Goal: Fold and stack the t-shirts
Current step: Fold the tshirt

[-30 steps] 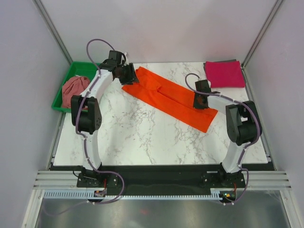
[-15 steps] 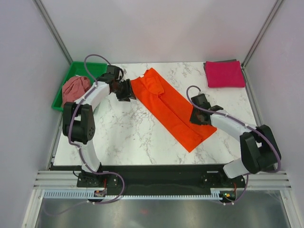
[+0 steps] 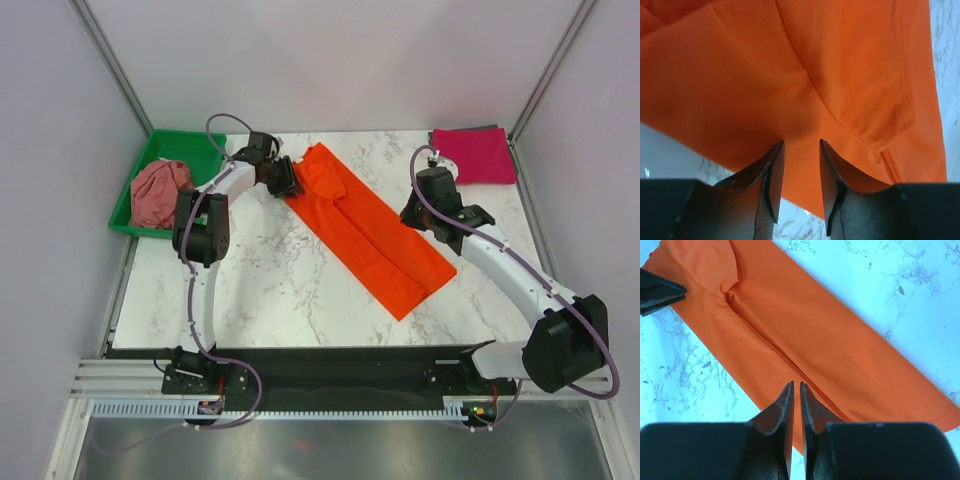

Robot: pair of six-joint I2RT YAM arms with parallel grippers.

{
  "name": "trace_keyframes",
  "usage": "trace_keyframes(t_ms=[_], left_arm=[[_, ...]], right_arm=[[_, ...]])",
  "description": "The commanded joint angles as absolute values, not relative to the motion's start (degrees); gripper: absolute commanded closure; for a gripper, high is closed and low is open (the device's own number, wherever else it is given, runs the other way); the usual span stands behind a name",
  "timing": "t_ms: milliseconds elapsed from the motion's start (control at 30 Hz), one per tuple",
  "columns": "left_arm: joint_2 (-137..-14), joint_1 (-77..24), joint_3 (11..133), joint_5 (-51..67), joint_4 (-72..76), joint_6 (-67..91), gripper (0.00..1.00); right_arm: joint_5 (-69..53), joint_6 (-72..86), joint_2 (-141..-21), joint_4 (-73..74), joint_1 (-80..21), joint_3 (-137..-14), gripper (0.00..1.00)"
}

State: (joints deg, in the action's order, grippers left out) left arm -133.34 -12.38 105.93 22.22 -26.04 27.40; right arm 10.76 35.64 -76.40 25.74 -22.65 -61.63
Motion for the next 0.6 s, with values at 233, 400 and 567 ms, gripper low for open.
trace_keyframes(t_ms=[233, 400, 567], left_arm=[[-144.48, -12.31, 120.84, 17.67, -23.82, 28.39, 0.59], [-150.02, -11.52, 131.11, 18.36, -23.73, 28.56, 0.57], [-149.25, -10.72, 137.03, 25.65, -23.56, 29.00, 0.54]], right_arm=[[9.49, 33.31, -76.81, 21.54, -22.68, -63.19, 0.84], [9.84, 32.52, -78.31, 19.43, -22.59, -64.07, 0.84], [11.25, 29.71, -81.21, 19.86, -22.68, -65.30, 0.84]])
